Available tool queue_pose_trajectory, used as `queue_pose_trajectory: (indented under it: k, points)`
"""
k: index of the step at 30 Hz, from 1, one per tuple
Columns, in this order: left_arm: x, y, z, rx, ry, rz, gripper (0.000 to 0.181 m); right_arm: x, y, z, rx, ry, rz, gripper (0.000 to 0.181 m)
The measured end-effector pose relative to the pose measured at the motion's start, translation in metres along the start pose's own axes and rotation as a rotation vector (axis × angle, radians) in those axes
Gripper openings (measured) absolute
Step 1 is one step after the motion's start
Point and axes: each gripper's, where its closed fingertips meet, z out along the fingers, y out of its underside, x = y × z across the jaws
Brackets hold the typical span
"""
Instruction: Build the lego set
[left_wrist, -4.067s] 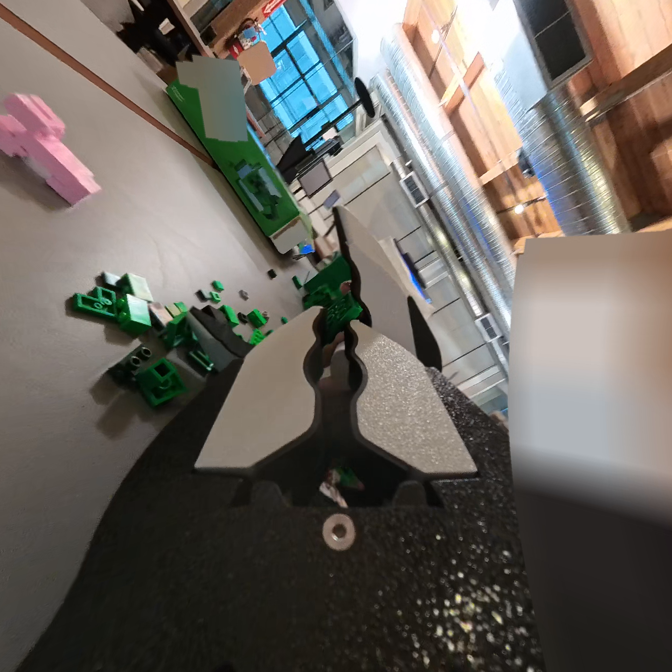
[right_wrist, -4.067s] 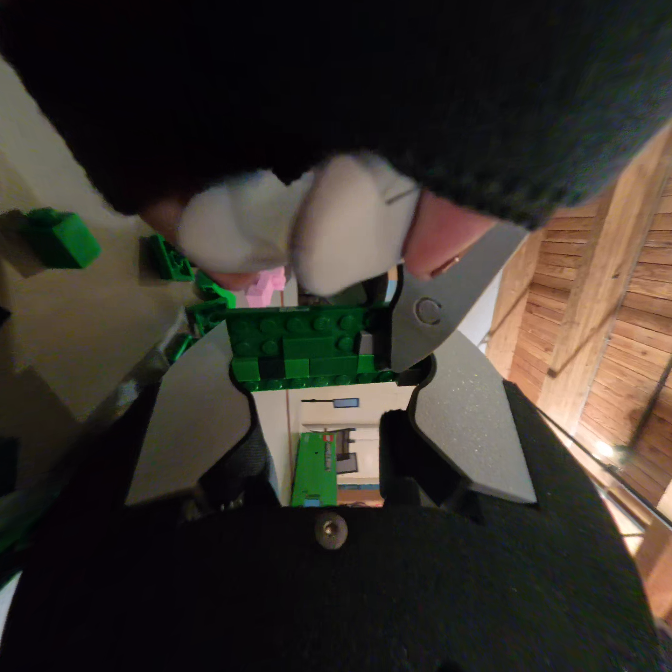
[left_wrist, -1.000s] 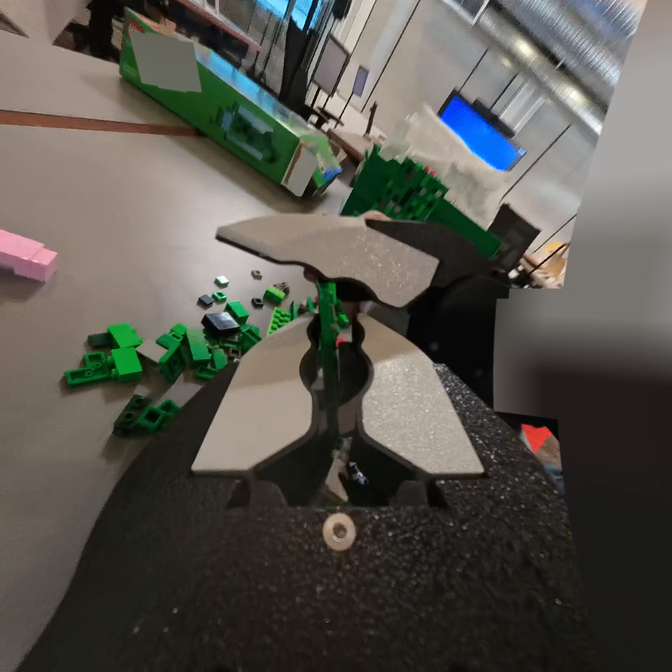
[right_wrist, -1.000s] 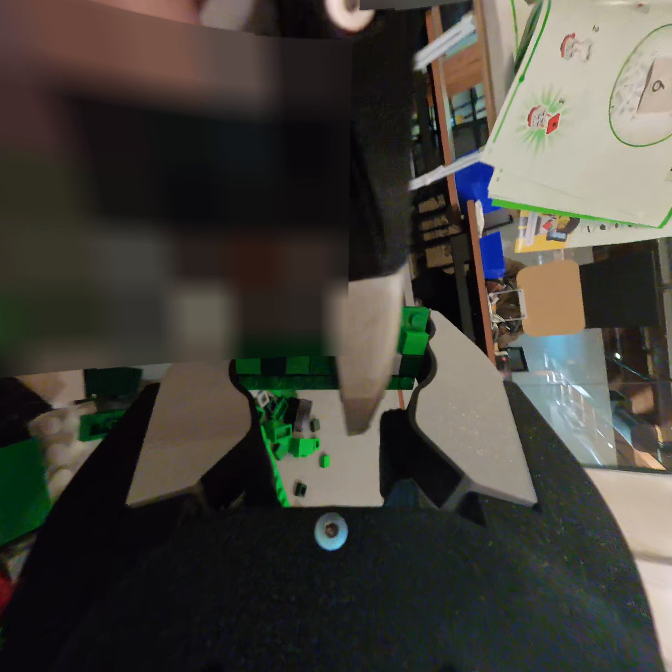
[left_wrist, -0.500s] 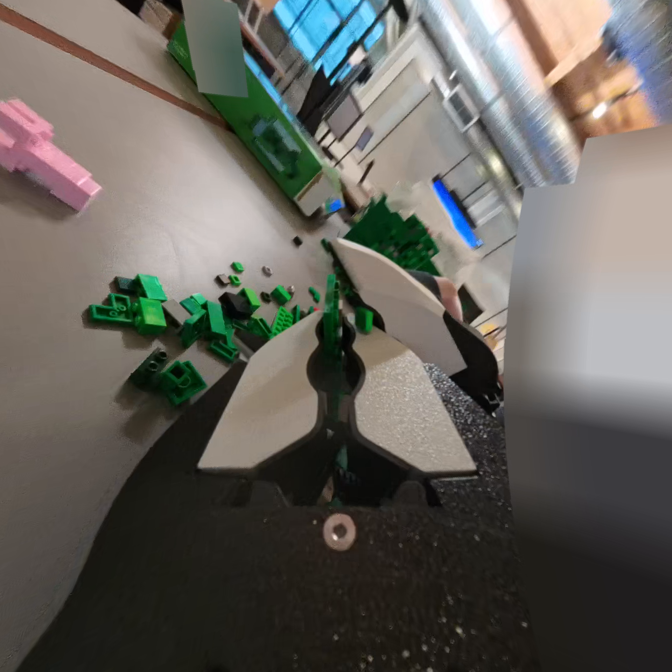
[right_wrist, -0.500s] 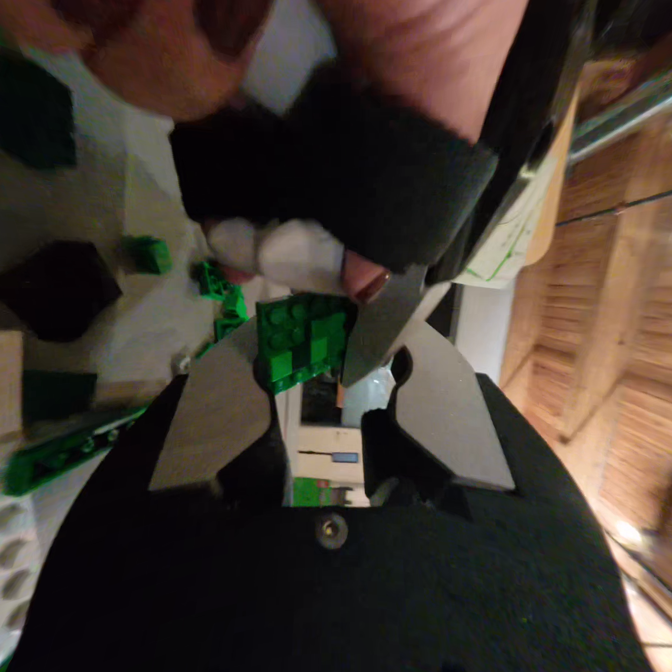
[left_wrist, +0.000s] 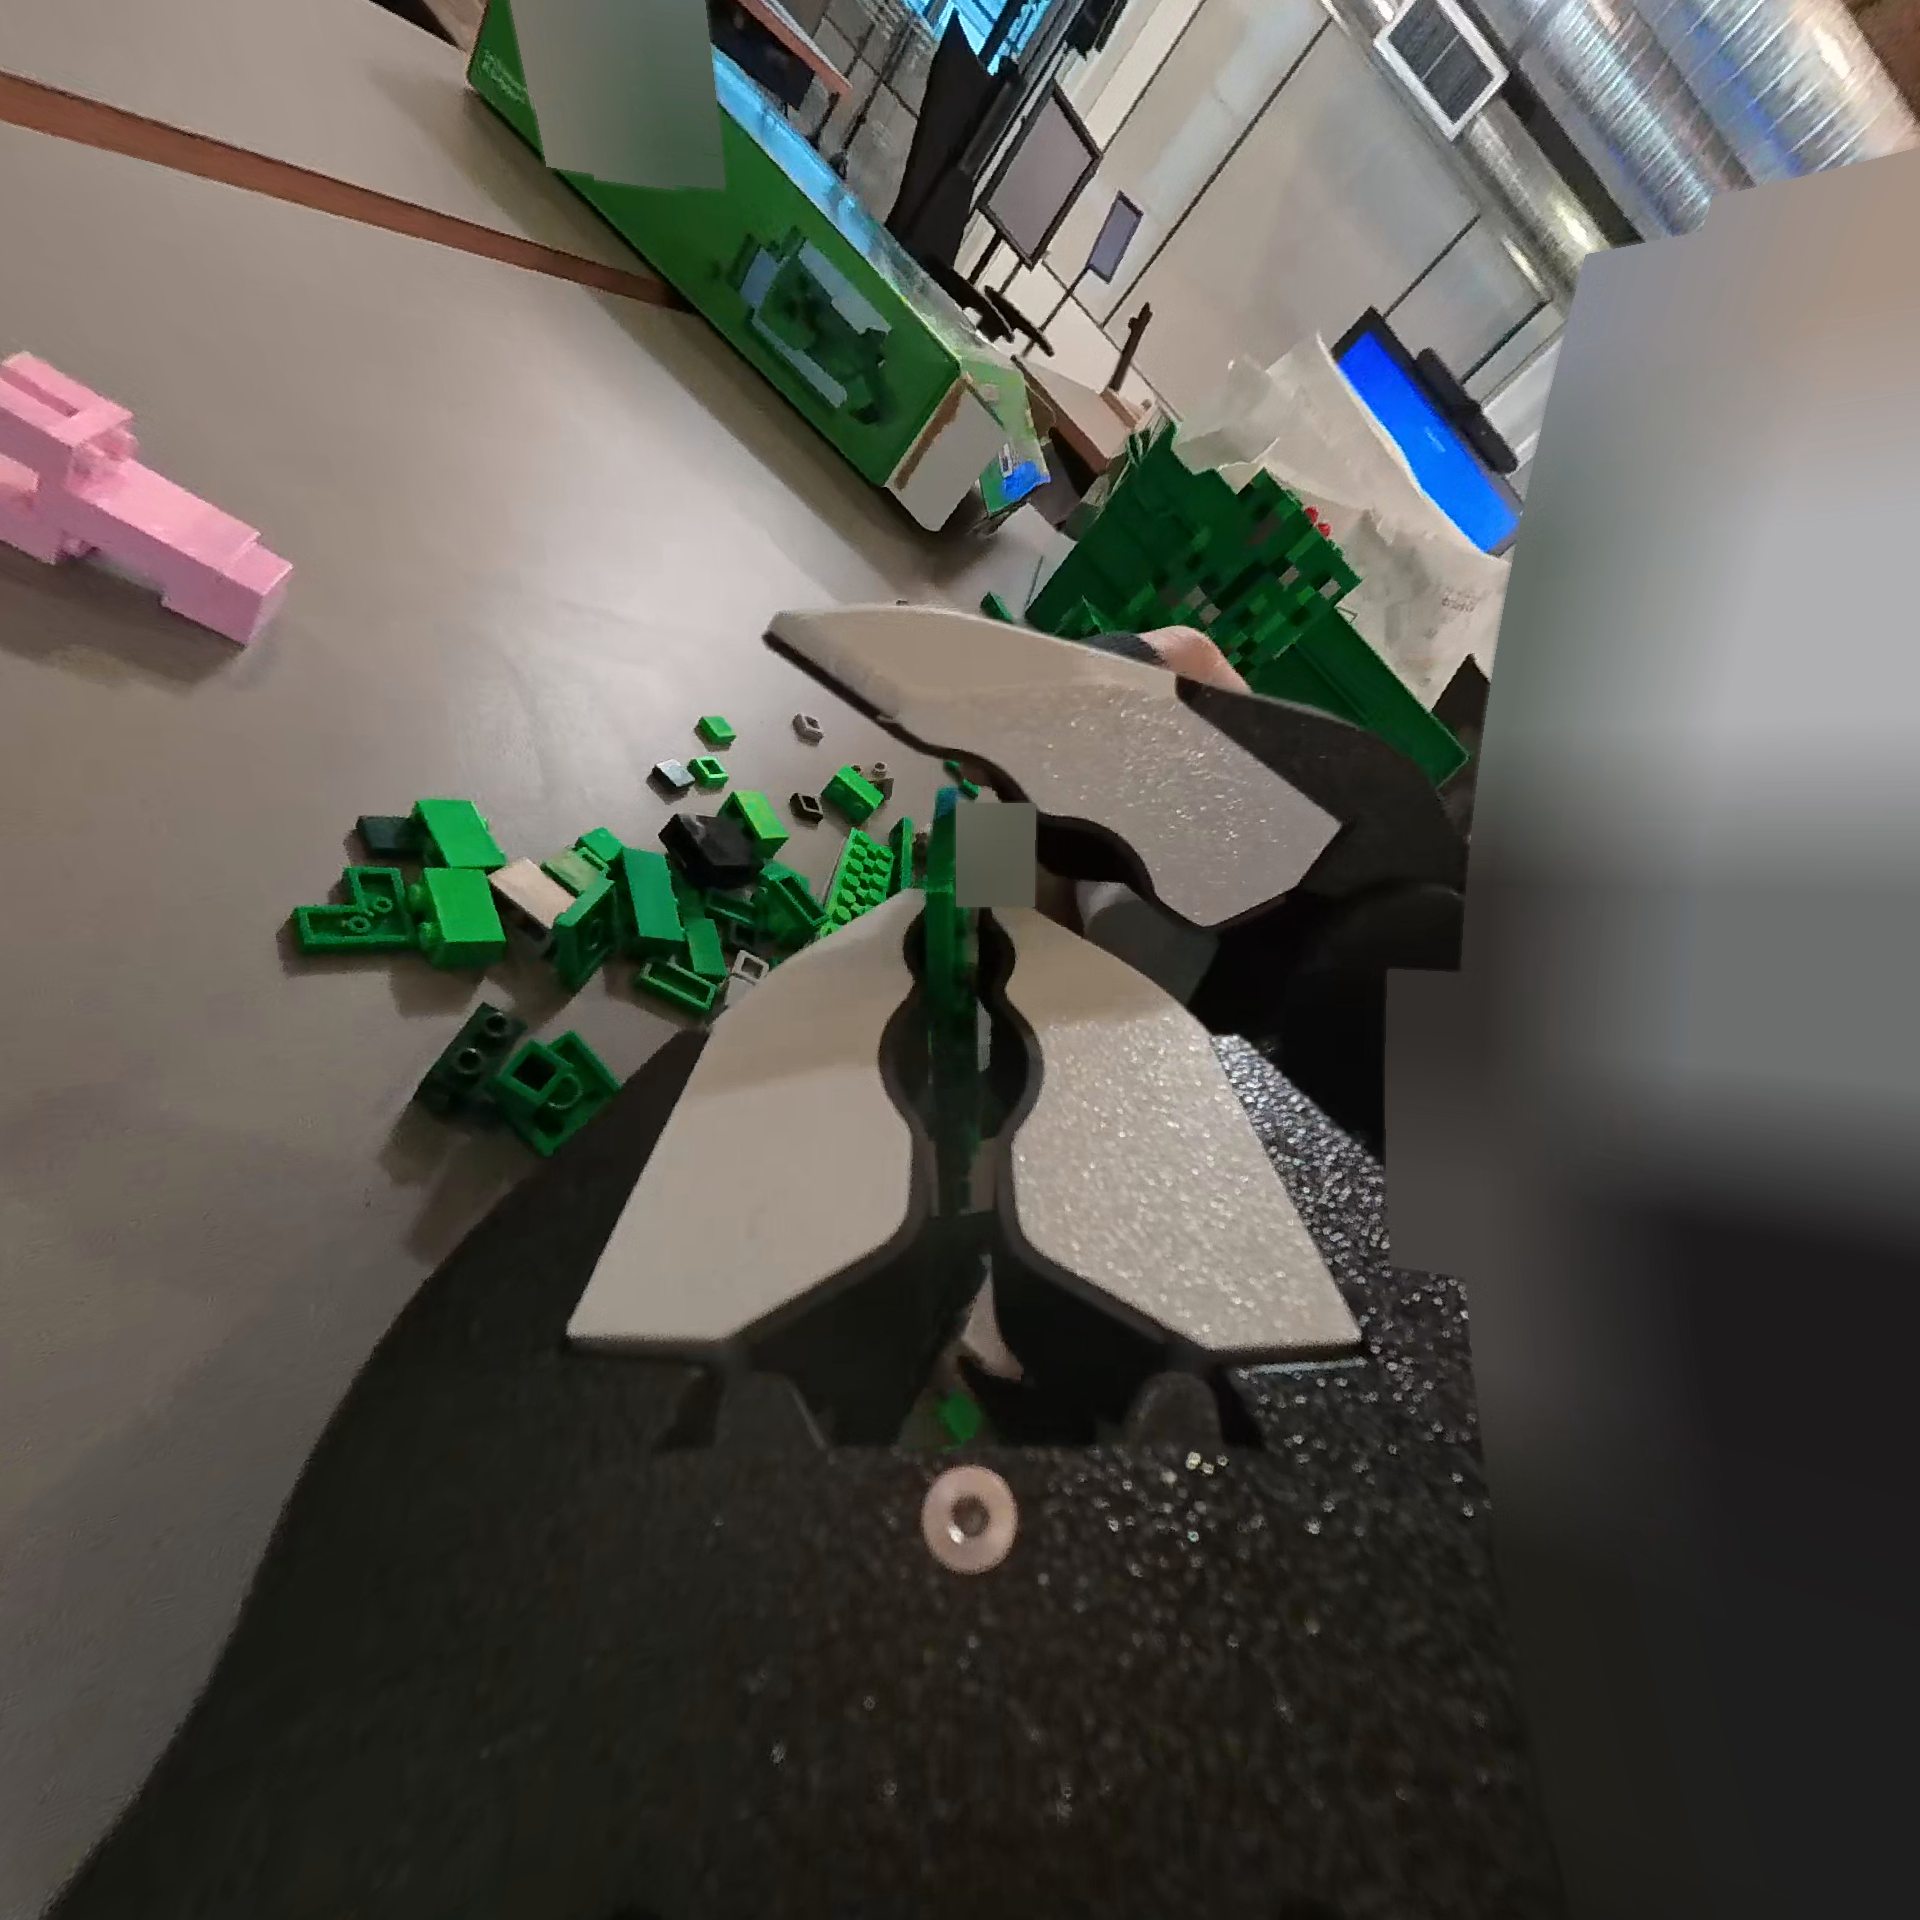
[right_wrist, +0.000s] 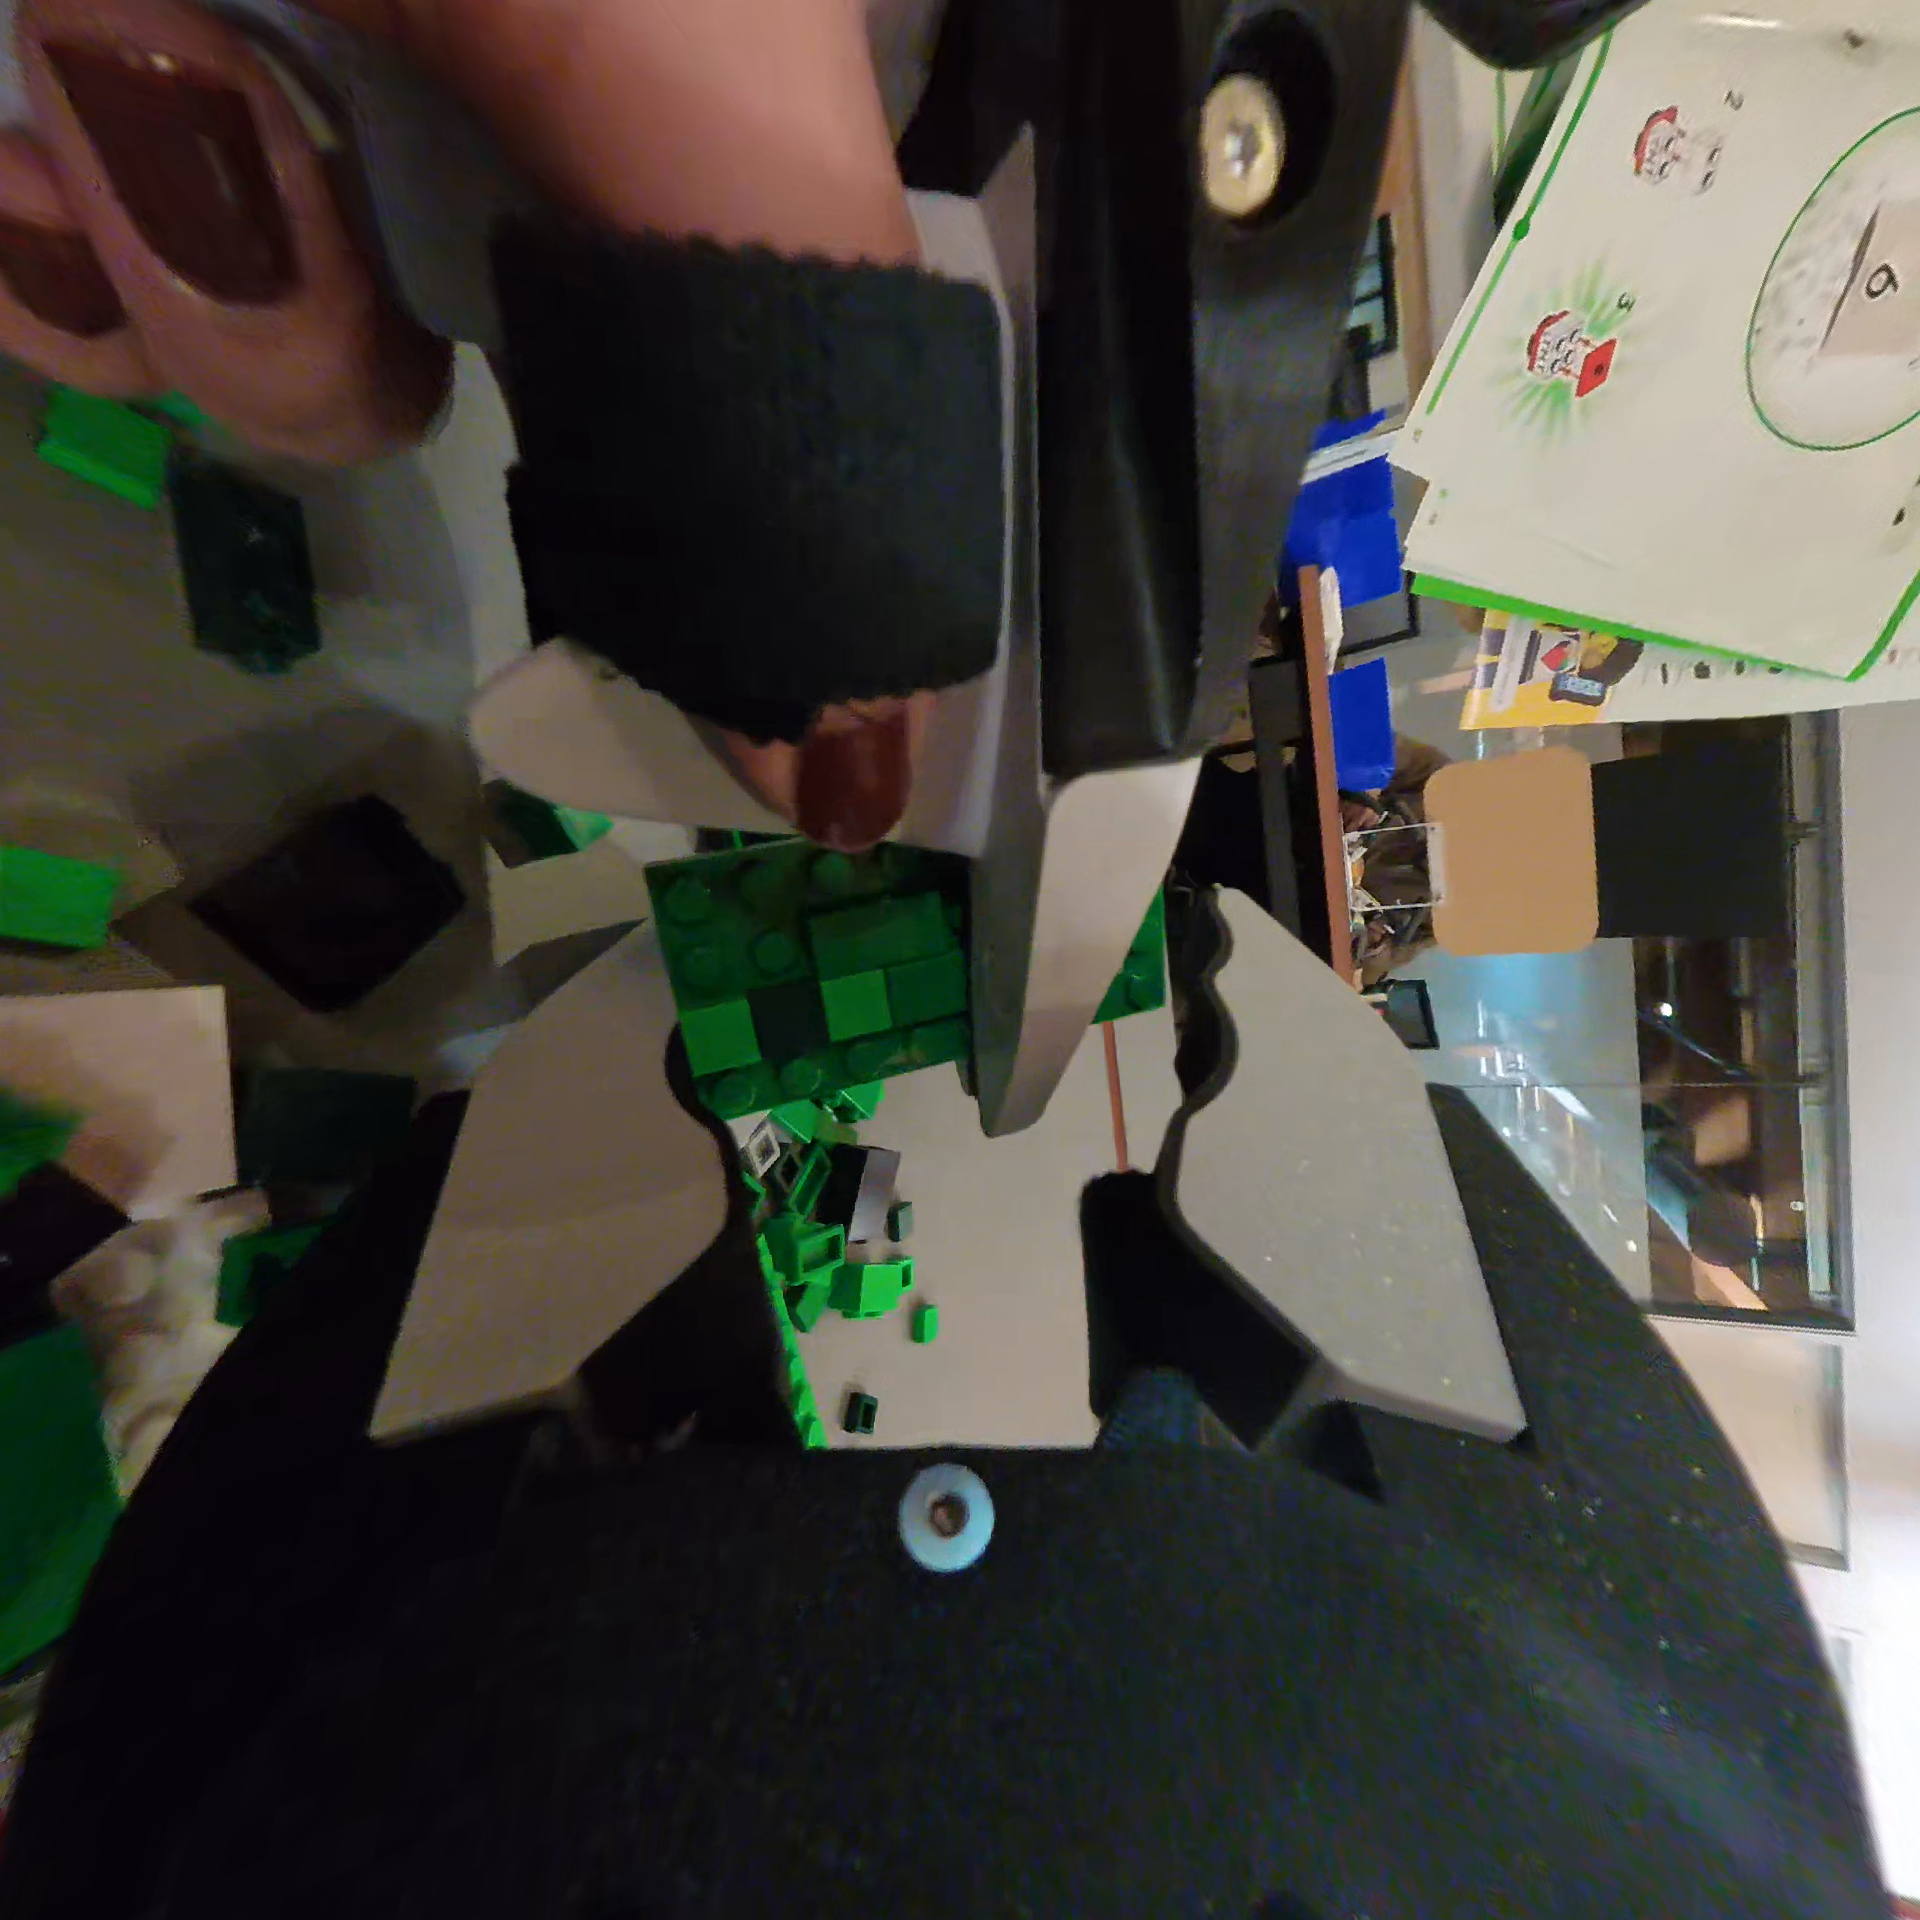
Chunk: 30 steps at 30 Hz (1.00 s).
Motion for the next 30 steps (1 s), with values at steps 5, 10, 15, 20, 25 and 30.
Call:
queue_pose_trajectory:
  k: [5,10,15,20,25,30]
  points:
    - [-0.003,-0.017,-0.007,0.129,-0.006,0.000,0.005,0.001,0.003,0.000,0.015,-0.035,0.114,0.094]
    - [0.003,-0.047,-0.033,0.363,0.103,-0.048,0.005,-0.013,-0.012,-0.011,0.172,-0.256,0.315,0.089]
    - [0.015,-0.054,-0.038,0.420,0.185,-0.020,0.005,-0.006,-0.043,-0.038,0.426,-0.585,0.782,0.056]
    - [0.031,-0.051,-0.031,0.399,0.287,-0.003,0.005,0.013,-0.047,-0.050,0.545,-0.734,1.055,0.026]
    - [0.036,-0.040,-0.025,0.284,0.262,0.112,0.032,0.012,-0.029,-0.058,0.470,-0.752,0.935,0.007]
    - [0.043,-0.007,-0.017,0.016,0.128,0.508,0.011,-0.005,-0.006,-0.076,0.267,-0.841,0.688,0.007]
